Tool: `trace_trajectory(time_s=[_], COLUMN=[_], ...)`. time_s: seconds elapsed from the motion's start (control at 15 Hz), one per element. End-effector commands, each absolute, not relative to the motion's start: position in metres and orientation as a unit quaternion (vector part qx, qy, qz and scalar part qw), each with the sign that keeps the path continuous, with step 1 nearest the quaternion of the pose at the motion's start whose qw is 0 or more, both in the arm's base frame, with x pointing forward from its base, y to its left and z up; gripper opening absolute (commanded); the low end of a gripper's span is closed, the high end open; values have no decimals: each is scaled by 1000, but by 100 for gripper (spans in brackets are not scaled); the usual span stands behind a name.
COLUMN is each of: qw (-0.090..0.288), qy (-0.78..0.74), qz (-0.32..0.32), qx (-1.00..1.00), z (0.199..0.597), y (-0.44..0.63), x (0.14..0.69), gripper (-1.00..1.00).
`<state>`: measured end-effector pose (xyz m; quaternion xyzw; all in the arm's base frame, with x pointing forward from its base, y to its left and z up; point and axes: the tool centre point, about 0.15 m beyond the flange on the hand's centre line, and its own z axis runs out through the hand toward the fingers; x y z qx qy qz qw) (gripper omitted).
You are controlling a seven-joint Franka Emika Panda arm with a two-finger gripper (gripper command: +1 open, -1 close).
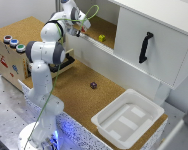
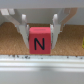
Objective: Put the pink block in the drawer
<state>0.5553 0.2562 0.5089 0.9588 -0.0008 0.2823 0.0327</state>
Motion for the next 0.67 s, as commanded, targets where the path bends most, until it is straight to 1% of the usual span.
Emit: trace_trajectory(time_s=[0.0, 0.13, 0.33, 0.53, 0.6], qw=[-33, -40, -11, -22, -33], qy=[11, 34, 102, 143, 178], qz=[281, 262, 237, 208, 195], qx=[959, 964, 966, 967, 964], z=[516, 516, 513, 503, 496], y=[235, 234, 241, 239, 241], x=[458, 437, 396, 362, 348], gripper=[-100, -100, -100, -100, -100])
